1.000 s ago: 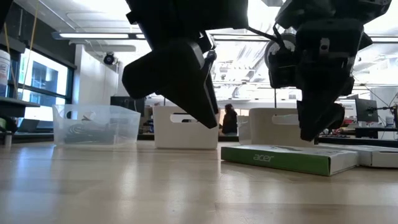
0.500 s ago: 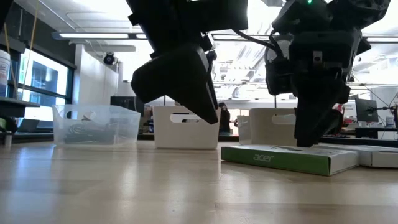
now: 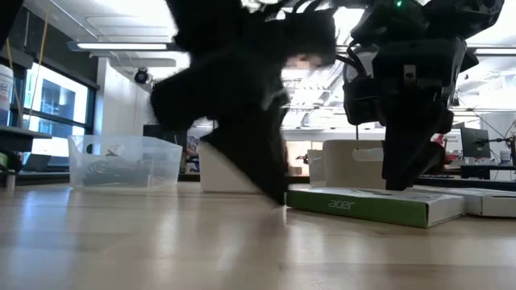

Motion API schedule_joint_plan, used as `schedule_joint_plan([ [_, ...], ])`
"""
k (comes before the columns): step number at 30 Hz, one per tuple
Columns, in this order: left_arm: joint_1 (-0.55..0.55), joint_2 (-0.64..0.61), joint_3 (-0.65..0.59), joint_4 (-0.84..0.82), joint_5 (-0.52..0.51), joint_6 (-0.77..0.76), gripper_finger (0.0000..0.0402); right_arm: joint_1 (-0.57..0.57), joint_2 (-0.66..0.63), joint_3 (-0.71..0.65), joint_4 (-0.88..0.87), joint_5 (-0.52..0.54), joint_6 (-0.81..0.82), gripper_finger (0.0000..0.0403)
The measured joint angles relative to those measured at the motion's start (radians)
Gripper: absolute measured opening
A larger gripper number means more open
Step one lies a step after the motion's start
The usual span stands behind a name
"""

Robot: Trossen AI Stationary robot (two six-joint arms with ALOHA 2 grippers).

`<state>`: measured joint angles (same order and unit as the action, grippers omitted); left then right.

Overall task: Pick and place items into bin
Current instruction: Put the left card reader into the gray bin

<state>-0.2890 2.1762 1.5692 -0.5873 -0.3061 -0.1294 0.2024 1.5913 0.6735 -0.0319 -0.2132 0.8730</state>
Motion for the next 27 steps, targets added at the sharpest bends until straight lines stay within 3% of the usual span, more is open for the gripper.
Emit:
schedule_joint_plan([
  [19, 0.029, 0.023, 0.002, 0.102, 0.235, -0.102, 0.0165, 0.0, 0.021, 0.0, 0.03, -0.054, 0.035, 0.0145],
  [27, 0.027, 0.032, 0.002, 0.122, 0.227, -0.104, 0.0165, 0.0, 0.086, 0.002, 0.082, -0.084, 0.068, 0.0145],
])
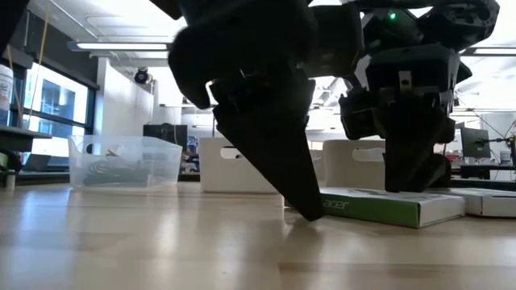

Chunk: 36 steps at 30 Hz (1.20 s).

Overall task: Pick and place items into bin
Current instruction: Put the left card reader into the gray bin

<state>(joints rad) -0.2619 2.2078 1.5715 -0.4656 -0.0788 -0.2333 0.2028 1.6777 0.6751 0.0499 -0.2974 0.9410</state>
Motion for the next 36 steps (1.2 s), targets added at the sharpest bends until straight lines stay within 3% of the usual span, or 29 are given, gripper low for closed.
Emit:
schedule_joint_plan([
  [14, 0.004, 0.001, 0.0, 0.022, -0.018, 0.019, 0.016, -0.001, 0.014, -0.005, 0.115, -0.034, 0.005, 0.0145],
  [26, 0.005, 0.001, -0.001, 0.02, -0.023, 0.049, 0.0046, 0.0, 0.012, -0.005, 0.157, -0.114, 0.038, 0.0145],
  [31, 0.005, 0.001, -0.002, 0.013, -0.025, 0.05, 0.0019, 0.011, 0.003, -0.005, 0.174, -0.143, 0.05, 0.0145],
  [36, 0.003, 0.001, -0.001, 0.001, -0.048, 0.051, 0.0007, 0.013, -0.007, 0.003, 0.302, -0.158, 0.069, 0.0145],
])
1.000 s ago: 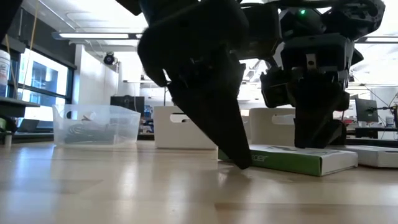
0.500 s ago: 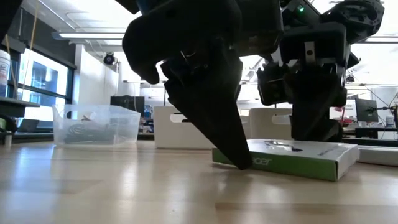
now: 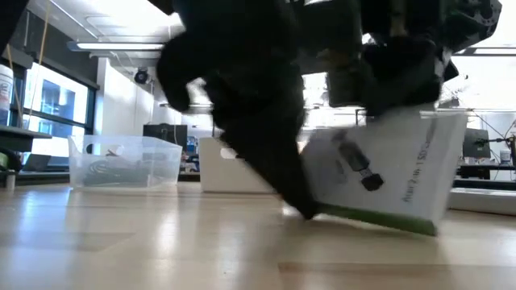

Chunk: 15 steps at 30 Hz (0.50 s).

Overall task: Pick and place items into bin
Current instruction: Put the left card reader into the gray bin

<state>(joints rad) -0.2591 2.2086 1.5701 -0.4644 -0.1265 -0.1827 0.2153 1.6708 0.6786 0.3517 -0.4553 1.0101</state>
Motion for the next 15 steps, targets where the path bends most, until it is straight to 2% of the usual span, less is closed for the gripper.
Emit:
schedule_joint_plan([
  [5, 0.006, 0.0, 0.0, -0.005, -0.036, -0.005, 0.0008, -0.002, -0.001, -0.001, -0.005, 0.011, 0.003, 0.0145],
  [11, 0.007, 0.0, 0.0, -0.007, -0.033, -0.007, 0.0015, 0.004, 0.003, -0.005, -0.043, 0.054, -0.005, 0.0144],
  [15, 0.006, 0.0, 0.0, -0.014, -0.031, -0.009, 0.0019, 0.005, 0.003, -0.004, -0.053, 0.082, -0.018, 0.0128],
])
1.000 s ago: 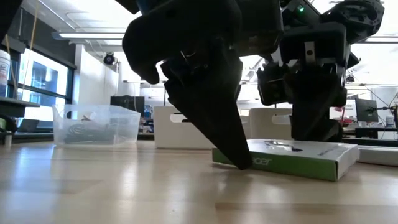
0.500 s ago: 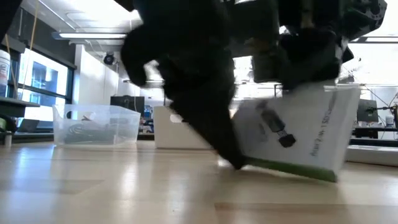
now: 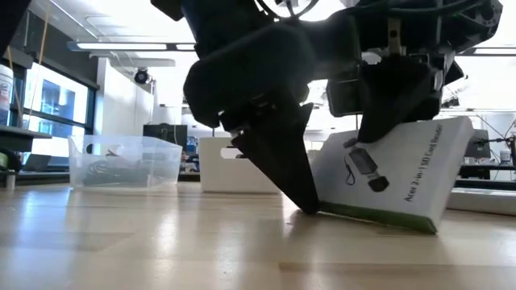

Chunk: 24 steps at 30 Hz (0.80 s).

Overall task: Pick and place items into bin
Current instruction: Put the left card reader into the gray bin

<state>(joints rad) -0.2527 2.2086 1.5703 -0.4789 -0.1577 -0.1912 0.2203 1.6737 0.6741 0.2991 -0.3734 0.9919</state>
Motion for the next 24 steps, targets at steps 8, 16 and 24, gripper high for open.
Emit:
schedule_joint_plan([
  [8, -0.004, 0.0, 0.0, -0.012, 0.011, 0.01, 0.002, 0.003, -0.001, 0.0, 0.003, 0.016, -0.017, 0.0036],
  [16, -0.019, -0.032, 0.0, -0.038, -0.006, 0.071, 0.0026, -0.004, -0.043, 0.0, -0.068, 0.018, -0.032, 0.0039],
  [24, -0.029, -0.125, 0.001, -0.172, -0.144, 0.109, 0.0025, -0.035, -0.178, -0.001, -0.227, 0.028, -0.09, 0.0037],
])
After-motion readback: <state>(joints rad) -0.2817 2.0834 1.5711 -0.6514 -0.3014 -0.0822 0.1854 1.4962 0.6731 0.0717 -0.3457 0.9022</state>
